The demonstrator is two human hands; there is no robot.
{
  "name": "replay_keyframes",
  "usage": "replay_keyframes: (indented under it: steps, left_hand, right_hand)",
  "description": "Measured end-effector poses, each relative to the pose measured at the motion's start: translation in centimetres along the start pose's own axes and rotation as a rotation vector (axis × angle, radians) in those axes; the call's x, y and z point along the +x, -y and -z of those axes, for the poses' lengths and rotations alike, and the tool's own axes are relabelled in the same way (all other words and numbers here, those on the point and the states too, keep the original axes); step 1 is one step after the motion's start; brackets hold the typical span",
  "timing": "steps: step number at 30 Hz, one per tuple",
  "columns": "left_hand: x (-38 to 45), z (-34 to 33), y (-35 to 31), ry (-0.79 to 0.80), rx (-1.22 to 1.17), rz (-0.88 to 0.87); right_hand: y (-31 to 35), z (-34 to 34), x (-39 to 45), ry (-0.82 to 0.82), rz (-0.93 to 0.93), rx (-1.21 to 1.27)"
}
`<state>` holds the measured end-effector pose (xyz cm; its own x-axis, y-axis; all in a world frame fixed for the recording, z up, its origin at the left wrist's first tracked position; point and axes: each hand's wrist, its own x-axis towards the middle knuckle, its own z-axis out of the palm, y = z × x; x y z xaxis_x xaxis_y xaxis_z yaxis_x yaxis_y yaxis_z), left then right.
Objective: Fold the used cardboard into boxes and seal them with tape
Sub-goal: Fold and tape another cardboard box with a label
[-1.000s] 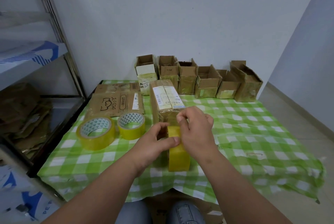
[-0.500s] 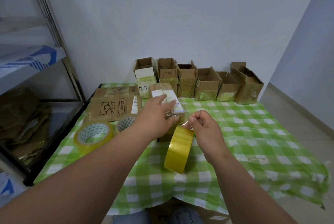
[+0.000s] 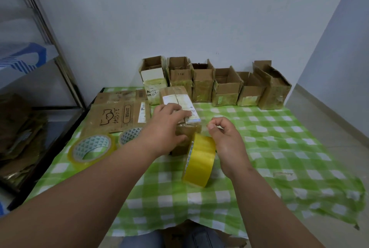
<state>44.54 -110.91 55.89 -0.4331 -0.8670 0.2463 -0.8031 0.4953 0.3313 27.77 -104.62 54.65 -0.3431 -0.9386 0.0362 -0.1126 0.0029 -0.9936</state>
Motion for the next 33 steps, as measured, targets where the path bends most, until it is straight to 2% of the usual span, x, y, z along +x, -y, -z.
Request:
replay_keyframes:
  steps: [8,14,15,18,19,21,24,29,33]
  left_hand:
    - [0.2,0.6,2.4,0.021,-0.047,-0.055]
    - [-0.5,1.3,1.7,0.205,-0.030,-0.017]
    - [-0.9,1.6,1.3,0.152,-0.071,0.000]
    - [-2.2,2.4,-0.4,-0.176,-0.248,0.007]
    - [-2.6,2.7,-1.2,-0.207,-0.336,0.005]
    - [-3.4,3.4,-3.0,-0.101,-0.509,0.009]
    - [-4.2,3.6,-4.4,0.069,-0.563,0.032]
    - [-4.6,3.4,-4.1,0.060,-0.537,0.119]
    - [-5.2,4.0,-4.4,0.037,-0.416,0.163]
  right_hand:
    - [0.5,-0.5,-0.6,0.100,0.047,0.076]
    - [1.3,-0.1,-1.6,0.188,0.105,0.108]
    - [1.4,-0.1,-1.7,0.196,0.114,0.109]
    - [1.5,0.1,-2.2,0.212,0.135,0.109]
    - [1.6,0.1,-2.3,0.217,0.140,0.111]
    - [1.7,0.1,-2.7,0.231,0.139,0.123]
    - [1.9,0.1,-3.2,0.229,0.128,0.149]
    - [2.3,0.0,-4.3,0.243,0.133,0.166]
    - [2.7,-0.1,-4.5,0.198,0.177,0.016]
